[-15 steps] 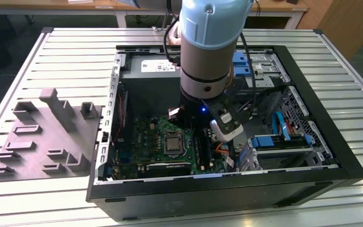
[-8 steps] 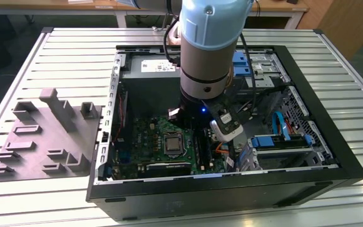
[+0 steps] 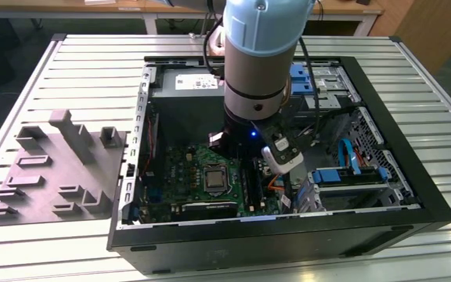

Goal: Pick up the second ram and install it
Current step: 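Insert the second ram into the second slot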

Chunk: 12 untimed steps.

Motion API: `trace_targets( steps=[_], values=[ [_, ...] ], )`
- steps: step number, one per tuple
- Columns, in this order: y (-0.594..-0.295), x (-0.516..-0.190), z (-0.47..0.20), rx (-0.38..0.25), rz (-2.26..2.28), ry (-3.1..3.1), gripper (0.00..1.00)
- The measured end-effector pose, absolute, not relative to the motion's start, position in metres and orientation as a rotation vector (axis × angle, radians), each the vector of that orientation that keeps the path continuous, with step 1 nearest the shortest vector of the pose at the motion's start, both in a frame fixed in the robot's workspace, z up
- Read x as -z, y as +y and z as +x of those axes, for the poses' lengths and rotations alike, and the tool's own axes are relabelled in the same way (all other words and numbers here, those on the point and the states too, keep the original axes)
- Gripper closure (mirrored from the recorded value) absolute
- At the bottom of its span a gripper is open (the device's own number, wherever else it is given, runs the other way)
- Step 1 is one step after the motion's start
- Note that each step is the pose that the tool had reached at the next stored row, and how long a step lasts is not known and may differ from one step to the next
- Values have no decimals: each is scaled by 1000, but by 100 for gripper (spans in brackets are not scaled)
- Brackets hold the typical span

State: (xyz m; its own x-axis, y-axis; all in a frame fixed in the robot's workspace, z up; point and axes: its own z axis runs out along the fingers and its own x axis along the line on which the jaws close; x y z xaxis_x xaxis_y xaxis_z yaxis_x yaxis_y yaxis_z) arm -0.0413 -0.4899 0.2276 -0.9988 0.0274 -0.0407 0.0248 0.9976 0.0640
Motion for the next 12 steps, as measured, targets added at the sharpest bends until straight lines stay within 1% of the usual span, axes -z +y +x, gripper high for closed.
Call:
trace_targets(
  steps=[12],
  values=[
    [-490,-228,-35,-91,41,3100,88]
  ],
)
